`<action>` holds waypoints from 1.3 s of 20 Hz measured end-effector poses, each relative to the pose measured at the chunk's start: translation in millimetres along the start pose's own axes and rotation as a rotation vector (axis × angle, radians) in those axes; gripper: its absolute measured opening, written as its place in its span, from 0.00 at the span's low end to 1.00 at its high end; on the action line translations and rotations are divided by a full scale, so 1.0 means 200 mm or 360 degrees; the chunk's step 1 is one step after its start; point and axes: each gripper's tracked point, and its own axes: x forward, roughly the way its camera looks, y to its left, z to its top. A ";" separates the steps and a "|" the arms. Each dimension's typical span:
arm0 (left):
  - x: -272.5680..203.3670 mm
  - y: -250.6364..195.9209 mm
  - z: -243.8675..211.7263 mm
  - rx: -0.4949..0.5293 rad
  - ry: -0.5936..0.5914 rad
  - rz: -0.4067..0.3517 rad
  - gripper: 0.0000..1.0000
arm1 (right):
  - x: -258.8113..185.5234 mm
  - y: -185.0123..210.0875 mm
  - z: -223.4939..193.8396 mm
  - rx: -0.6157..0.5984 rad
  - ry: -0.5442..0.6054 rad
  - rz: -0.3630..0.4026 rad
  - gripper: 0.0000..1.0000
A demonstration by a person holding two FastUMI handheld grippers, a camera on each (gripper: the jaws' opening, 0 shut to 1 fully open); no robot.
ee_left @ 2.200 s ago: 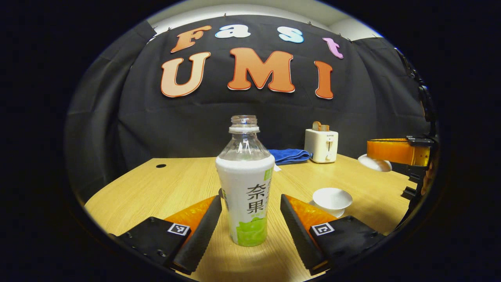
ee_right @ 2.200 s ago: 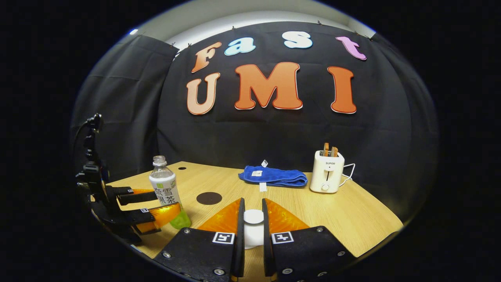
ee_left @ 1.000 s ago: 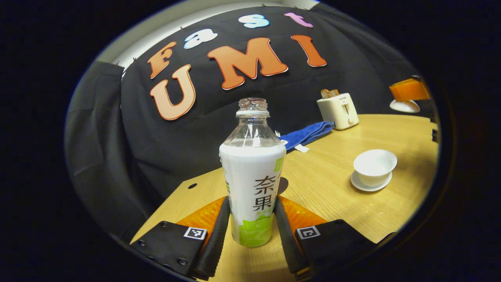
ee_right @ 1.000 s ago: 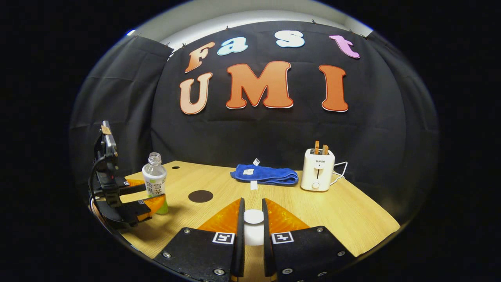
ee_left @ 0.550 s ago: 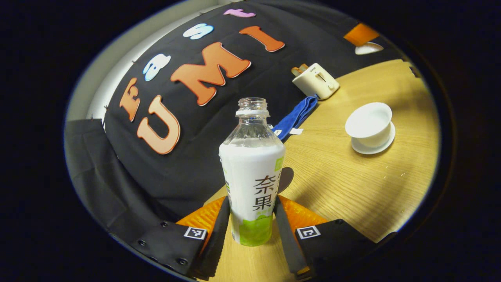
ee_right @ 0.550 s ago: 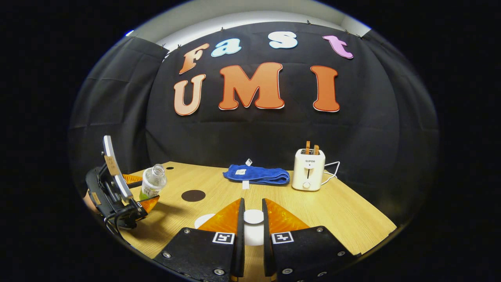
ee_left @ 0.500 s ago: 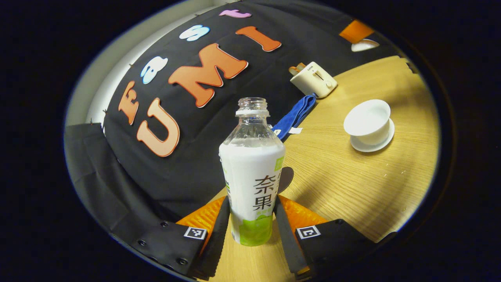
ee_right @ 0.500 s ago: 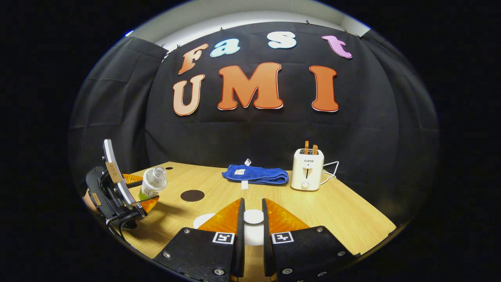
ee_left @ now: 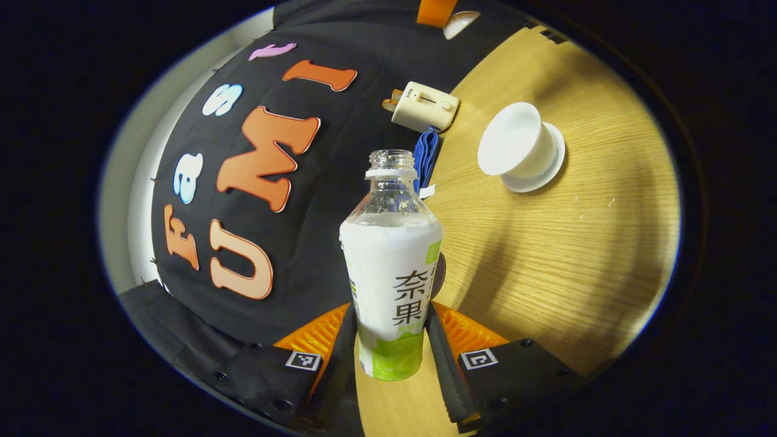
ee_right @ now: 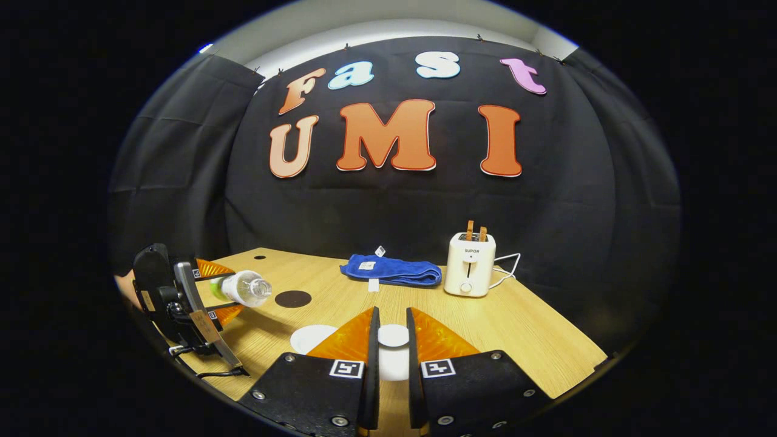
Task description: Open the teacup lid with one hand, grasp the water bottle and pour water into the teacup with the other hand; after pouring, place the water bottle on the coaster and then close the teacup lid.
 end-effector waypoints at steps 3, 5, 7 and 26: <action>0.01 0.02 0.03 0.0184 -0.0028 0.0002 0.66 | -0.01 0.00 -0.02 0.0010 0.0004 0.0010 0.20; 0.02 0.04 0.06 0.0311 -0.0056 0.0004 0.66 | -0.02 -0.01 -0.03 0.0007 0.0004 0.0006 0.20; 0.04 0.06 0.08 0.0409 -0.0073 0.0014 0.66 | -0.03 0.00 -0.03 0.0013 -0.0002 0.0013 0.20; 0.07 0.14 0.18 0.0934 -0.0169 0.0008 0.67 | -0.07 -0.14 -0.06 0.0067 -0.0019 -0.0053 0.20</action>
